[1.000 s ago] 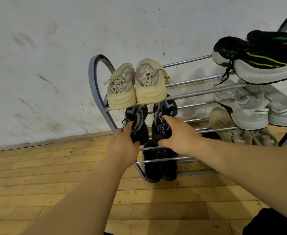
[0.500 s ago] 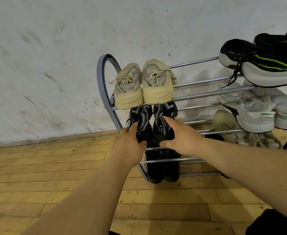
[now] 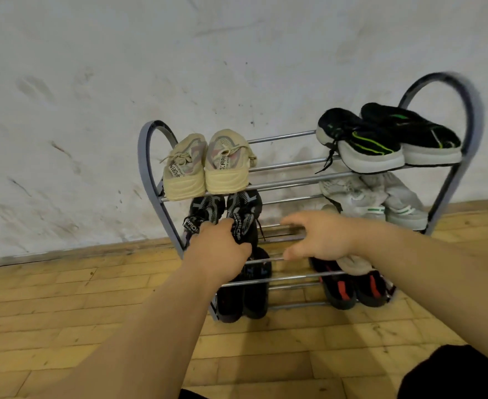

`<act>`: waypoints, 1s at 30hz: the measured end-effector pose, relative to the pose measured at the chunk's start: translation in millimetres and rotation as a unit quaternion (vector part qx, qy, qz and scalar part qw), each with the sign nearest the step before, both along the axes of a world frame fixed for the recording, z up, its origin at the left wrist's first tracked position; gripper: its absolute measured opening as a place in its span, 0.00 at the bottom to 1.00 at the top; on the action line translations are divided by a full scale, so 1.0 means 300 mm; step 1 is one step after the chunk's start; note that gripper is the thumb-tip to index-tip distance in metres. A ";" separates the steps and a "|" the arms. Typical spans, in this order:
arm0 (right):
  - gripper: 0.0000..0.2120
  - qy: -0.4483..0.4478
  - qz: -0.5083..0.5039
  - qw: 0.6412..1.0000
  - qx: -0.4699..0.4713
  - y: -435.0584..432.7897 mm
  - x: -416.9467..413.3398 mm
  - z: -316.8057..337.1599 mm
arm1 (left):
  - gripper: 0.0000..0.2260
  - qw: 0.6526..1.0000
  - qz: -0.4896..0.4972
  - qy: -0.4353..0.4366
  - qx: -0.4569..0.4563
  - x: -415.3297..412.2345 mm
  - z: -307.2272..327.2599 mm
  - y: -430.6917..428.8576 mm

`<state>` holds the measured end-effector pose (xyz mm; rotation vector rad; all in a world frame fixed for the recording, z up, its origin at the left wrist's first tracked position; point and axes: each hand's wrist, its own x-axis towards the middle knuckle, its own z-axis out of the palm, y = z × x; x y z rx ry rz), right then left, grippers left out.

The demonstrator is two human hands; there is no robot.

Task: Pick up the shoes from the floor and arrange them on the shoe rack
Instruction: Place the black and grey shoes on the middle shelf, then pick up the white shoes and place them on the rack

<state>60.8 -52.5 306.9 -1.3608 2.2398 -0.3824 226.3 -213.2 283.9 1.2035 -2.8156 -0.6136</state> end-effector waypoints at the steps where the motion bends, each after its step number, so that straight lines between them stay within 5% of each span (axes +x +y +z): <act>1: 0.41 -0.005 0.001 1.000 0.023 0.045 -0.023 0.019 | 0.34 1.000 -0.023 0.013 0.008 -0.024 0.007 0.036; 9: 0.46 -0.058 -0.067 0.979 0.186 0.410 -0.252 0.084 | 0.34 0.979 -0.201 0.021 0.002 -0.273 -0.051 0.395; 13: 0.42 -0.100 -0.168 0.969 0.151 0.642 -0.356 0.011 | 0.34 0.966 -0.256 -0.017 0.024 -0.391 -0.152 0.540; 17: 0.43 -0.068 -0.296 0.944 0.130 0.910 -0.446 -0.240 | 0.37 0.952 -0.297 -0.070 0.026 -0.494 -0.253 0.660; 22: 0.48 -0.093 -0.456 0.869 0.170 1.174 -0.522 -0.661 | 0.41 0.929 -0.353 -0.108 0.014 -0.584 -0.395 0.759; 25: 0.50 -0.138 -0.492 0.830 0.223 1.243 -0.518 -0.898 | 0.40 0.927 -0.350 -0.133 0.015 -0.615 -0.463 0.778; 30: 0.46 -0.125 -0.519 0.817 0.220 1.240 -0.532 -1.150 | 0.39 0.929 -0.337 -0.153 0.024 -0.649 -0.546 0.768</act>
